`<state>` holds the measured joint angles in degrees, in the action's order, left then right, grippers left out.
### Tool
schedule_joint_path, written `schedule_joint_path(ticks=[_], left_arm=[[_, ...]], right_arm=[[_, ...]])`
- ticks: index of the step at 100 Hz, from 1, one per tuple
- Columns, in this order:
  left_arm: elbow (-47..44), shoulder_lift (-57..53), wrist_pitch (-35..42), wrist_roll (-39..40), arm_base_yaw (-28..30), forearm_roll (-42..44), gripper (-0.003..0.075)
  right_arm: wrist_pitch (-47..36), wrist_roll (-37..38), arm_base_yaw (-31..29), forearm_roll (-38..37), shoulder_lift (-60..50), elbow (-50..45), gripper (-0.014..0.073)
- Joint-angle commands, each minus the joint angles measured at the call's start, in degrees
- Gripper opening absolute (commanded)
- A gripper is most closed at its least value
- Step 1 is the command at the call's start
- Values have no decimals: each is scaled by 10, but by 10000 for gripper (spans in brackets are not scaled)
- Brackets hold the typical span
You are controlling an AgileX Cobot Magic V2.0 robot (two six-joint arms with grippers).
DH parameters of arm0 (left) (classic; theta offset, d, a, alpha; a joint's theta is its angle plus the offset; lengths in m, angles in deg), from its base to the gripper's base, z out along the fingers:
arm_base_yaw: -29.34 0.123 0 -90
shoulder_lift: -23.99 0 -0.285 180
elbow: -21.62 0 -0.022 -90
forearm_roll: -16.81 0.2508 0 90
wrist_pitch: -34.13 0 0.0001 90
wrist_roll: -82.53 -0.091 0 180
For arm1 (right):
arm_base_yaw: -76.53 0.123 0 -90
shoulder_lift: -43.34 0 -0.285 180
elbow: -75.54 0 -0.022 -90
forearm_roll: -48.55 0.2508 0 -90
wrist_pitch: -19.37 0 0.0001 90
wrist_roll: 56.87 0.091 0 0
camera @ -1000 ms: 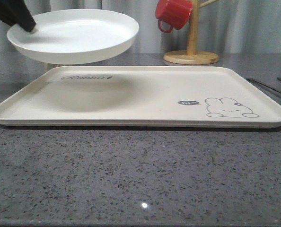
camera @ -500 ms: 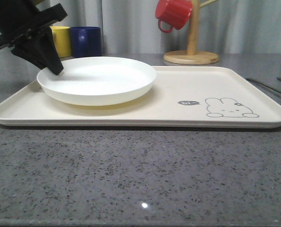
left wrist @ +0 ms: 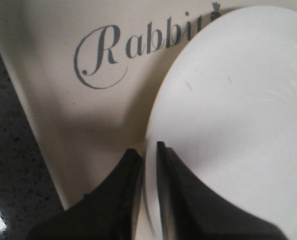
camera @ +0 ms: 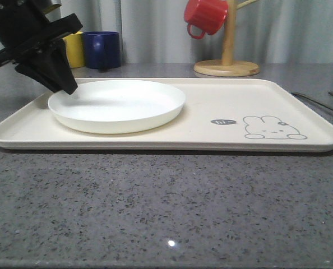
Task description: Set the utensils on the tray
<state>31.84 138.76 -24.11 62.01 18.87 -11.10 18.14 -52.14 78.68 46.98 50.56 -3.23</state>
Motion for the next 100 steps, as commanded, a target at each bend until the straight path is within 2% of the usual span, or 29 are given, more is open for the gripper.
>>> schedule_joint_path(ticks=[1,7,14,40,66,83,100], left_arm=[[19,-27,13,5,-4,-20,224],[19,-27,14,5,-4,-20,293],[19,-27,14,5,-4,-20,326],[22,-59,56,5,-3,-20,326],[12,-148,106,5,-3,-4,326],[-55,-236,188,12,-3,21,326],[-166,-338,289,16,-2,44,326]], right_arm=[[-48,-4,-3,0,-13,10,-68],[-48,-4,-3,0,-13,10,-68],[-48,-4,-3,0,-13,10,-68],[-48,-4,-3,0,-13,10,-68],[-48,-4,-3,0,-13,10,-68],[-48,-4,-3,0,-13,10,-68],[-48,-4,-3,0,-13,10,-68]])
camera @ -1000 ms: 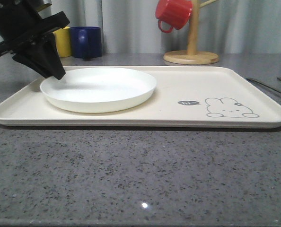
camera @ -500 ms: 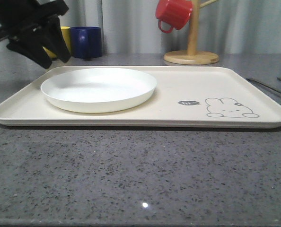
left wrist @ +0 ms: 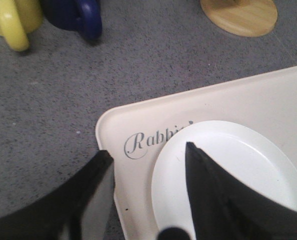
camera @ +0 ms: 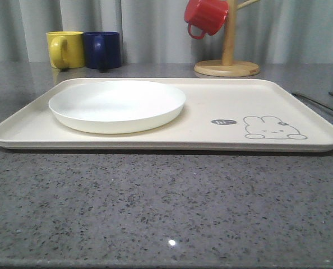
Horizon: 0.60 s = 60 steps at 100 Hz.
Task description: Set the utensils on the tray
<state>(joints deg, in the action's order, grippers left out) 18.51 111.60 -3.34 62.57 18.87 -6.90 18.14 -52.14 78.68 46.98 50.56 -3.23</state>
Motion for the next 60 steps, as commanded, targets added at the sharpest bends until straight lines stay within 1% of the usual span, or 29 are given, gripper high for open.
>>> schedule_joint_path(ticks=[1,30,46,60], left_arm=[[-38,-71,90,13,-2,2,326],[-233,-253,198,15,43,3,326],[-335,-359,268,15,49,3,326],[-400,-445,285,15,49,6,319]], right_arm=[[-48,-4,-3,0,-13,10,-68],[-48,-4,-3,0,-13,10,-68],[-48,-4,-3,0,-13,10,-68],[-48,-4,-3,0,-13,10,-68]])
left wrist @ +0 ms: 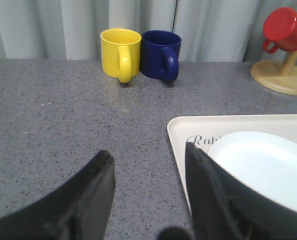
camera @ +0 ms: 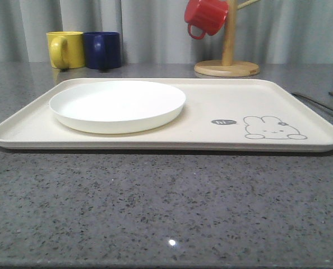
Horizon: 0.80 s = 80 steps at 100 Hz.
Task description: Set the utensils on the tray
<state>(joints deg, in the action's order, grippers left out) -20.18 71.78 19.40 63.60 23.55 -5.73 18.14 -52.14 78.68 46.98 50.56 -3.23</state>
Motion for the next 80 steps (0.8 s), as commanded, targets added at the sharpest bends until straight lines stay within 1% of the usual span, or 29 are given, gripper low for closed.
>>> schedule_joint_path(ticks=[1,13,22,31,41,42,46,64,80], left_arm=[[-18,-55,58,5,2,-5,318],[-54,-114,60,5,2,8,285],[-71,-145,63,5,2,12,230],[-80,-163,72,5,2,12,150],[-83,-169,78,5,2,12,40],[-83,-169,78,5,2,12,15],[-83,-169,78,5,2,12,-18],[-83,-169,78,5,2,11,-17],[-85,-169,74,5,2,11,-17]], right_arm=[[-48,-4,-3,0,-13,10,-68],[-48,-4,-3,0,-13,10,-68],[-48,-4,-3,0,-13,10,-68],[-48,-4,-3,0,-13,10,-68],[-48,-4,-3,0,-13,10,-68],[-48,-4,-3,0,-13,10,-68],[-48,-4,-3,0,-13,10,-68],[-49,-4,-3,0,-13,10,-68],[-92,-4,-3,0,-13,10,-68]])
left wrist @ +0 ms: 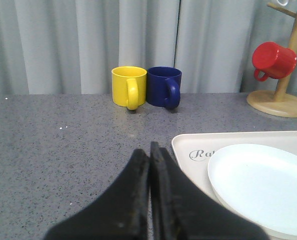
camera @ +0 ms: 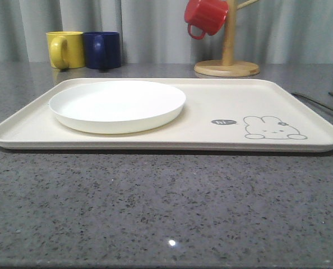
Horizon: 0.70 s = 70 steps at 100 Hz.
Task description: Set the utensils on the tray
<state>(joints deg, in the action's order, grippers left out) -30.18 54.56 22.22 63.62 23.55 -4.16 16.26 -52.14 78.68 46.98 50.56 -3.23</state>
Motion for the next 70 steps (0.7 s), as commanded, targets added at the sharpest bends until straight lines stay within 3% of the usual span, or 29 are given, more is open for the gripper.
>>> schedule_joint_path(ticks=[1,17,37,56,70], left_arm=[[15,3,46,5,2,-5,-17],[15,3,45,5,2,-5,-17],[15,3,45,5,2,-5,-17],[15,3,45,5,2,-5,-17],[15,3,45,5,2,-5,-17]], right_arm=[[-75,-4,-3,0,-13,10,-68],[-57,-4,-3,2,-11,36,-68],[78,-3,-3,20,34,150,-68],[234,-3,-3,20,159,290,-68],[304,-3,-3,20,268,373,-68]])
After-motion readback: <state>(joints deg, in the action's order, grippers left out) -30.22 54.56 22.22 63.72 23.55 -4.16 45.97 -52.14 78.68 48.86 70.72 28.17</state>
